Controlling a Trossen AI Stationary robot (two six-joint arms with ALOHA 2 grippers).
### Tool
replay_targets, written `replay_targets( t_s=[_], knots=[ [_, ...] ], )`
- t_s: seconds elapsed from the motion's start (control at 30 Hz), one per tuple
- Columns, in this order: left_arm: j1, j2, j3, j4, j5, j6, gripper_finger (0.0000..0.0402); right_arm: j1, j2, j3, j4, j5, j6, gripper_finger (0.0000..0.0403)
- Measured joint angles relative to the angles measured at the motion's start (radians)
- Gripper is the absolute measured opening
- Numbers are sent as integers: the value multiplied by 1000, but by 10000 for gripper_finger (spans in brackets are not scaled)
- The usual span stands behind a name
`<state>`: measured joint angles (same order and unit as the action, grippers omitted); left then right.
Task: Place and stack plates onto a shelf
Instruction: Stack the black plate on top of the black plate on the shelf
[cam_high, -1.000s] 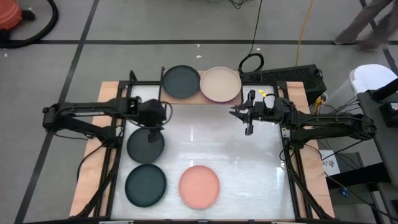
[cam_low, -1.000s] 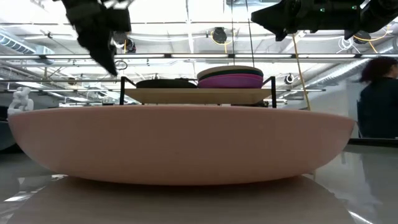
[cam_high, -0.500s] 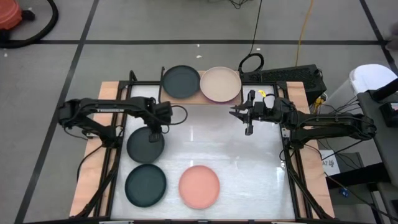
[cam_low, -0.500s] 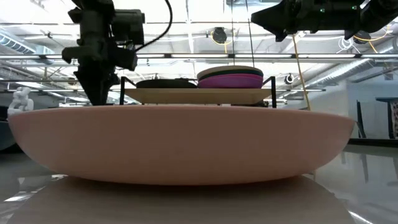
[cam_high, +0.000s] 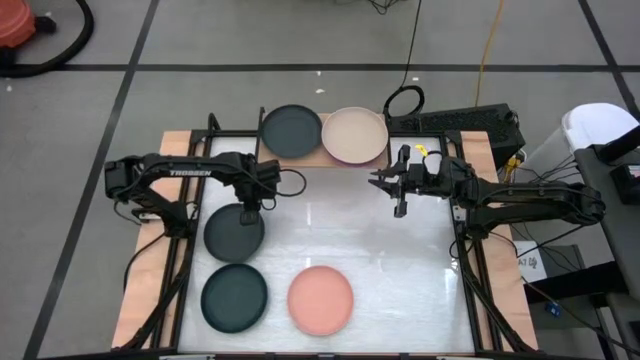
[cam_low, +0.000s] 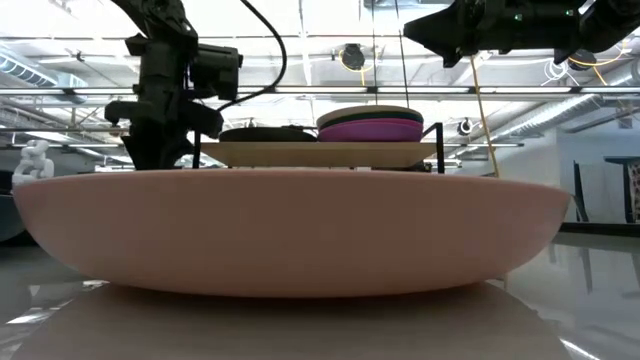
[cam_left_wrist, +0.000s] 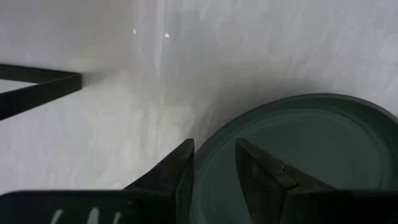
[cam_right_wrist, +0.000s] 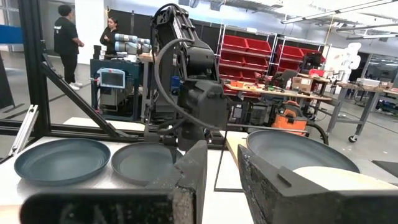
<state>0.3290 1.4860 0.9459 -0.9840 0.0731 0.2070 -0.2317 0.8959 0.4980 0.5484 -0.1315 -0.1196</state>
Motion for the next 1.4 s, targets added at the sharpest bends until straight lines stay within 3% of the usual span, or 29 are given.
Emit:
replay_targets(
  t_s=[0.13,0.47,0.73,1.3,1.4],
  knots=[
    [3,1,-1,3,2,0,132,0,0,0,0,0,0,75],
    [3,9,-2,15,0,29,248,0,0,0,0,0,0,75],
    [3,9,-75,113,5,61,252,0,0,0,0,0,0,75],
    [11,8,-205,94,-55,-32,252,0,0,0,1,0,2,75],
    [12,7,-206,97,-60,-35,235,0,0,0,1,0,3,75]
  ],
)
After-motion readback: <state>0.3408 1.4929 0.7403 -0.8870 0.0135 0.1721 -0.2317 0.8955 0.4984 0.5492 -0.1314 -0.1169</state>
